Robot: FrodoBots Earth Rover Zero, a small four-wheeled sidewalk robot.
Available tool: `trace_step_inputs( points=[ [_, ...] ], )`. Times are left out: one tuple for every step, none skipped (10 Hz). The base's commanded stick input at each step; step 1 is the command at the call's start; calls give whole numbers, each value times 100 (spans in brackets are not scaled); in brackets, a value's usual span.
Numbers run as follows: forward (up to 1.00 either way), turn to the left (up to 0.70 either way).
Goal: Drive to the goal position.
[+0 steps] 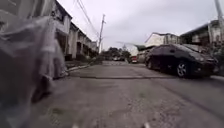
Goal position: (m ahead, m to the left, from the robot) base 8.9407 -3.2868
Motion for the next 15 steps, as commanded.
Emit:
trace_step_inputs(
  points=[
    [70, 0],
    [70, 0],
    [70, 0],
    [70, 0],
    [70, 0],
    [70, 0],
    [70, 0],
    [70, 0],
    [70, 0],
    [70, 0],
    [70, 0],
    [70, 0],
    [70, 0],
    [70, 0],
    [70, 0]
  ],
)
